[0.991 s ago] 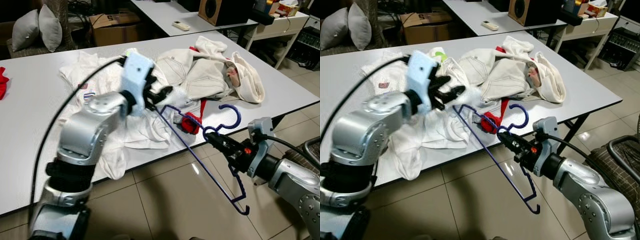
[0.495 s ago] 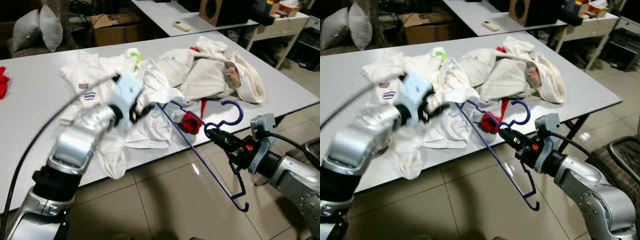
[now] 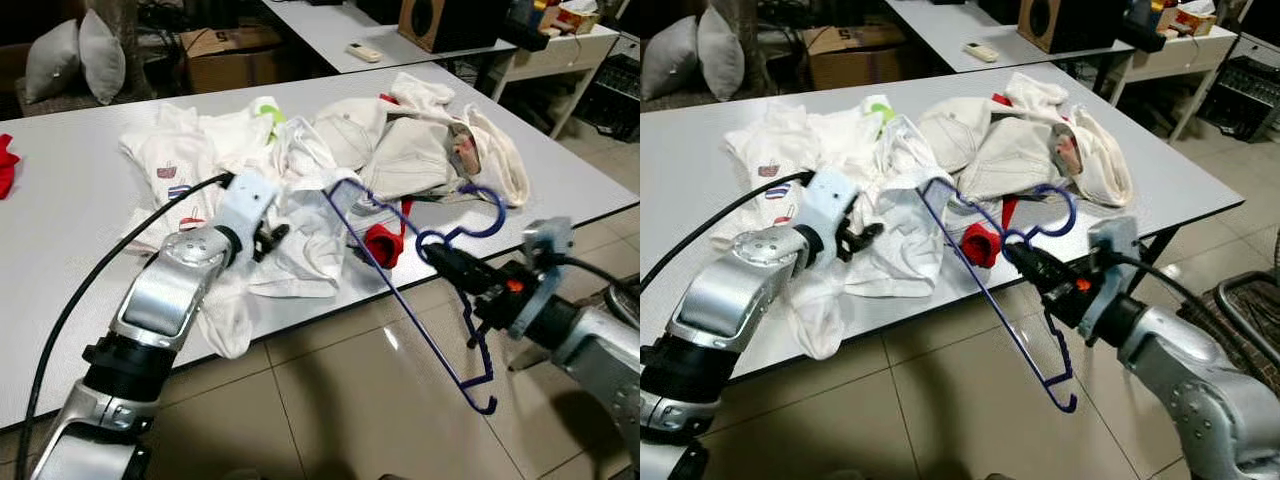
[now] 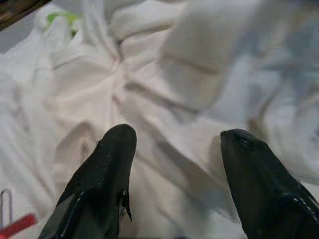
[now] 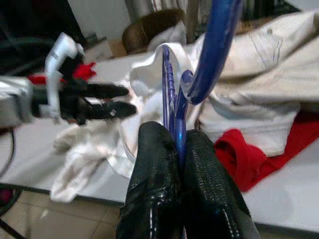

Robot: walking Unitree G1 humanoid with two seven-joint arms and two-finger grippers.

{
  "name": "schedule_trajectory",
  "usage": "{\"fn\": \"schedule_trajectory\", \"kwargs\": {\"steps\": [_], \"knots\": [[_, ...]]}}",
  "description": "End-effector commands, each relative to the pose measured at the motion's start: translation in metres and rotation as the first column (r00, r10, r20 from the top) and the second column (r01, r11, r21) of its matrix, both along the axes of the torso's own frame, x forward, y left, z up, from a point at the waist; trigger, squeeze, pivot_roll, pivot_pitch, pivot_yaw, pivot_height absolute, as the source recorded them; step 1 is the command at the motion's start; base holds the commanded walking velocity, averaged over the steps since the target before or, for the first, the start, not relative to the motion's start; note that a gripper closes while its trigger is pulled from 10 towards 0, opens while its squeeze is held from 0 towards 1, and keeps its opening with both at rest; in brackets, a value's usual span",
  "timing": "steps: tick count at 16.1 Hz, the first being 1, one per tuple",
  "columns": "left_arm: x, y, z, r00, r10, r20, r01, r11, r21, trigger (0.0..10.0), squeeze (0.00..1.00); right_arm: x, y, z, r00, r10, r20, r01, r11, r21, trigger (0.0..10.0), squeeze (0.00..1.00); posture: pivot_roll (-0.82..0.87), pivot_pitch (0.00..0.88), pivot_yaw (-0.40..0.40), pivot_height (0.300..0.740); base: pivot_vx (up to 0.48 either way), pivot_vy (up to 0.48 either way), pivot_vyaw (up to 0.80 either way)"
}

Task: Hang hanger

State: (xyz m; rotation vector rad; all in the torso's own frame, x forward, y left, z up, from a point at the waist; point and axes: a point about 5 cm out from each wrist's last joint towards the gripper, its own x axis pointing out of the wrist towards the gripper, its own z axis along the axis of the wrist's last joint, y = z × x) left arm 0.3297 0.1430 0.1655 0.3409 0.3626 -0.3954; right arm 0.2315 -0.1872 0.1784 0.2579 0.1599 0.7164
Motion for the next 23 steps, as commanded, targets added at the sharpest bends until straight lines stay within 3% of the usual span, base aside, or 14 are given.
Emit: {"fn": "schedule_trajectory", "kwargs": {"steps": [1, 4, 7, 8, 9, 10, 17, 23], "knots": [[0.001, 0.003, -0.007, 0.997, 0.048, -0.054, -0.052, 0.996, -0.076, 10.0, 0.0, -0.004, -0.001, 0.008, 0.999, 0.008, 0.035, -0.009, 1.0, 0.025, 10.0, 0.0, -0.03, 0.0, -0.014, 0.74, 0.0, 0.0, 0.0], [0.002, 0.001, -0.02, 0.99, 0.075, -0.118, -0.093, 0.984, -0.151, 10.0, 0.0, -0.007, 0.0, 0.008, 0.999, 0.021, 0.033, -0.022, 0.999, 0.03, 10.0, 0.0, -0.04, 0.0, -0.011, 0.74, 0.0, 0.0, 0.0], [0.002, -0.003, -0.024, 0.981, 0.093, -0.168, -0.139, 0.949, -0.283, 10.0, 0.0, -0.008, 0.0, 0.008, 0.999, 0.028, 0.03, -0.03, 0.999, 0.036, 10.0, 0.0, -0.04, 0.0, -0.009, 0.74, 0.0, 0.0, 0.0], [0.003, -0.003, -0.023, 0.981, 0.096, -0.167, -0.146, 0.936, -0.319, 4.0, 0.0, -0.008, 0.0, 0.008, 0.999, 0.029, 0.028, -0.03, 0.999, 0.036, 10.0, 0.0, -0.04, 0.0, -0.009, 0.74, 0.0, 0.0, 0.0], [0.004, -0.003, -0.021, 0.982, 0.097, -0.16, -0.146, 0.931, -0.335, 3.0, 0.0, -0.008, 0.0, 0.007, 0.999, 0.029, 0.026, -0.03, 0.999, 0.035, 10.0, 0.0, -0.04, 0.0, -0.011, 0.74, 0.0, 0.0, 0.0], [0.004, -0.003, -0.02, 0.983, 0.099, -0.153, -0.147, 0.927, -0.345, 0.0, 0.0, -0.008, 0.0, 0.006, 0.999, 0.03, 0.024, -0.031, 0.999, 0.032, 10.0, 0.0, -0.04, 0.0, -0.009, 0.74, 0.0, 0.0, 0.0], [0.004, -0.003, -0.02, 0.988, 0.093, -0.127, -0.129, 0.94, -0.317, 0.0, 0.0, -0.006, 0.003, 0.0, 1.0, 0.017, 0.005, -0.017, 1.0, 0.019, 10.0, 0.0, -0.03, 0.0, -0.008, 0.74, 0.0, 0.0, 0.0], [-0.001, -0.011, -0.013, 0.999, 0.027, -0.028, -0.034, 0.958, -0.285, 0.0, 0.0, -0.005, 0.008, -0.003, 1.0, 0.004, -0.011, -0.003, 1.0, 0.029, 10.0, 0.0, -0.03, 0.0, -0.01, 0.74, 0.0, 0.0, 0.0]]}}
